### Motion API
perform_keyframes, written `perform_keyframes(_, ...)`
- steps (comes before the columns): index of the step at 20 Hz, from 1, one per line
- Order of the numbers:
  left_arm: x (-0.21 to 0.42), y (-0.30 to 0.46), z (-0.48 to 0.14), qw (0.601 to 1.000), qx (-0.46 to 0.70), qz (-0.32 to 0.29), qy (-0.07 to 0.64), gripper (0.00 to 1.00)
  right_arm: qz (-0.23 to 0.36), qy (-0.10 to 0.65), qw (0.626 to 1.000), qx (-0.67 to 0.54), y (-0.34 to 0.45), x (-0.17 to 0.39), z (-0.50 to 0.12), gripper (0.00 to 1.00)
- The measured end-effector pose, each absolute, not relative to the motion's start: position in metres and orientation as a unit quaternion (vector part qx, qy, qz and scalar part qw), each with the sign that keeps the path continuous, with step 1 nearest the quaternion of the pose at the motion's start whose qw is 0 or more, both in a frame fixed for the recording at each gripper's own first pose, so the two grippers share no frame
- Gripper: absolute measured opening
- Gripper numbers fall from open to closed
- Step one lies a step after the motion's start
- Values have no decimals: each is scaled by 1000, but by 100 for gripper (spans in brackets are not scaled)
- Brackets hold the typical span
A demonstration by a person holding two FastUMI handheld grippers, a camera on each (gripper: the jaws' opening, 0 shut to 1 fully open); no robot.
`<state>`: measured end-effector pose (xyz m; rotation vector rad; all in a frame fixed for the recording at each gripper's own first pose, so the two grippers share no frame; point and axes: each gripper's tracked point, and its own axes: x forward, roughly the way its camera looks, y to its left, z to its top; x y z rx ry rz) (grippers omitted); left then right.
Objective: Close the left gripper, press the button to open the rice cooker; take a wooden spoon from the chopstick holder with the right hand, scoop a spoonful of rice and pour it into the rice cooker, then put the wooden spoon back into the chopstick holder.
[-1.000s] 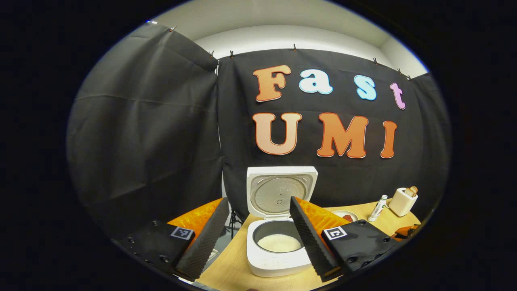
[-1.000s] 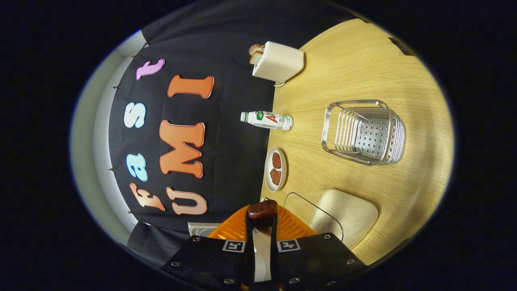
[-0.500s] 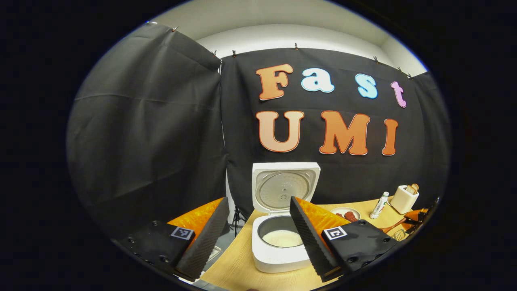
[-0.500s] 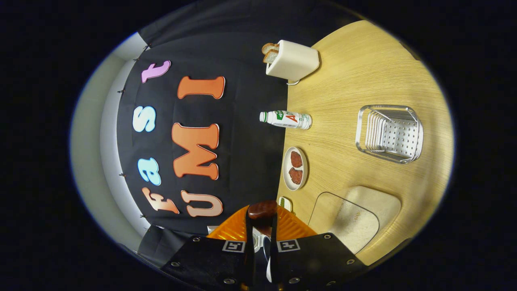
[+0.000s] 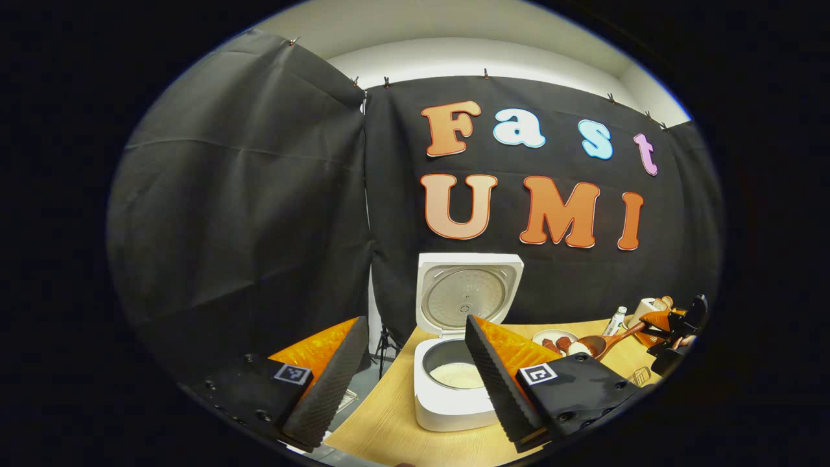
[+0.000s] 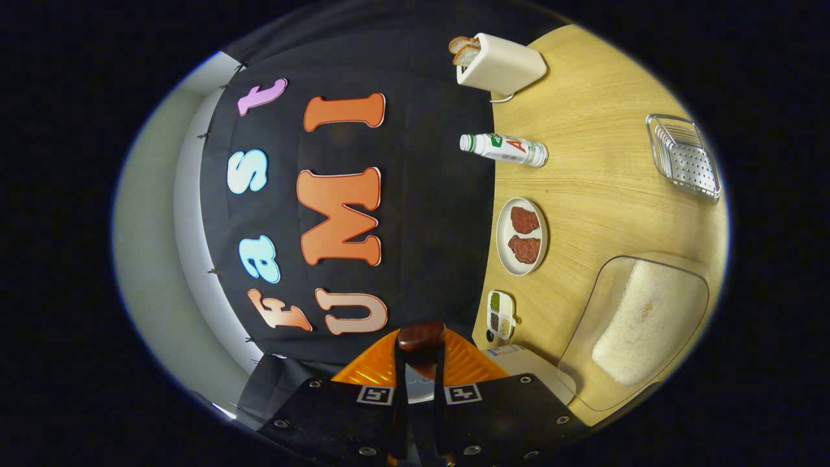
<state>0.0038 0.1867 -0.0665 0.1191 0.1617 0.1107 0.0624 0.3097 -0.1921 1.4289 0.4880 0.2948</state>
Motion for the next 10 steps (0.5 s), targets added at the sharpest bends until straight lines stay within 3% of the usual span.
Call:
perform_keyframes(4, -1, 201, -70, 993, 52, 64, 84, 100, 150, 236, 717, 639, 352, 72, -193, 14)
perform_keyframes(10, -4, 207, -81, 992, 49, 58, 97, 100, 176, 250, 744, 594, 415, 89, -189, 14)
